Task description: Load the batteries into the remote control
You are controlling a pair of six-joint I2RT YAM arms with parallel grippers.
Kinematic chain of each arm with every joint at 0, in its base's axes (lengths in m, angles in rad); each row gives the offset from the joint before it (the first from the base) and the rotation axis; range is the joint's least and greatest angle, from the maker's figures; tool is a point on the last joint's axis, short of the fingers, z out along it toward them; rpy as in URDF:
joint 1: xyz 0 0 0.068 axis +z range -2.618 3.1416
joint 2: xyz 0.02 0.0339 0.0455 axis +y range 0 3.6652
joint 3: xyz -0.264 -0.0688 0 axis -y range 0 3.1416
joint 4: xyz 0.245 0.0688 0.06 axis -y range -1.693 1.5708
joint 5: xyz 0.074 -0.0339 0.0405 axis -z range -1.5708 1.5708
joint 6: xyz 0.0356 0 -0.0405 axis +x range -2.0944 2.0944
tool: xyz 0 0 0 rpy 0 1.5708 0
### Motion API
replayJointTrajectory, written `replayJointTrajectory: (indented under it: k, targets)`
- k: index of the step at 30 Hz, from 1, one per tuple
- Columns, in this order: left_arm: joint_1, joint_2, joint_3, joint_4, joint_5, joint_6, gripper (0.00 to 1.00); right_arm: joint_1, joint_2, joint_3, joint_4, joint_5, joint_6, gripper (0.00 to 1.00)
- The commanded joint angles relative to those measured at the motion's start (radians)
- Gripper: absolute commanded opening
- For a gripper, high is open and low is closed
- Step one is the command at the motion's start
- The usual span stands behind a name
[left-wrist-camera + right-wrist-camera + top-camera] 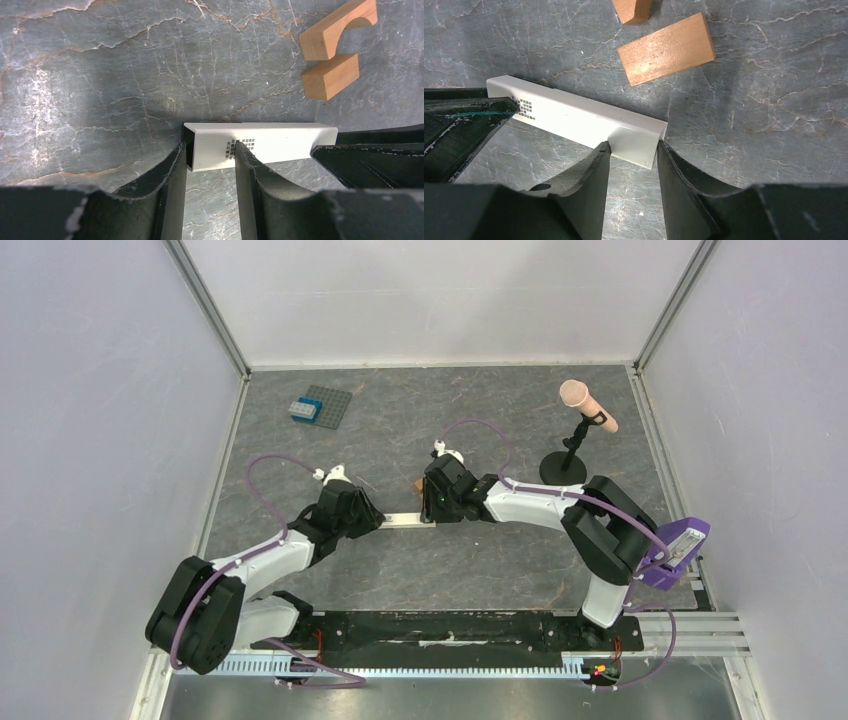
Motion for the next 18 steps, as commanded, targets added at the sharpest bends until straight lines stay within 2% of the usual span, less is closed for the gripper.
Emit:
replayJointTrajectory:
  k: [1,7,12,15,18]
  targets:
    - [-0.023,0.037,-0.035,0.173,0.200,-0.056,0.16,0.044,0.055,-0.037,0.025,-0.076,0.042,0.42]
    - [-0.023,0.076,-0.061,0.259,0.246,-0.077,0.11,0.073,0.108,0.027,-0.016,-0.052,0.049,0.45]
    - [-0.016,0.054,-0.008,0.134,0.174,-0.034,0.12,0.070,0.066,0.004,-0.028,0.019,0.046,0.54]
    - [-0.005,0.032,0.055,0.028,0.122,0.028,0.20,0.057,0.020,-0.009,-0.043,0.065,0.007,0.62]
    - [-0.001,0.023,0.128,-0.051,0.103,0.114,0.35,0.047,-0.030,-0.020,-0.068,0.098,-0.024,0.66]
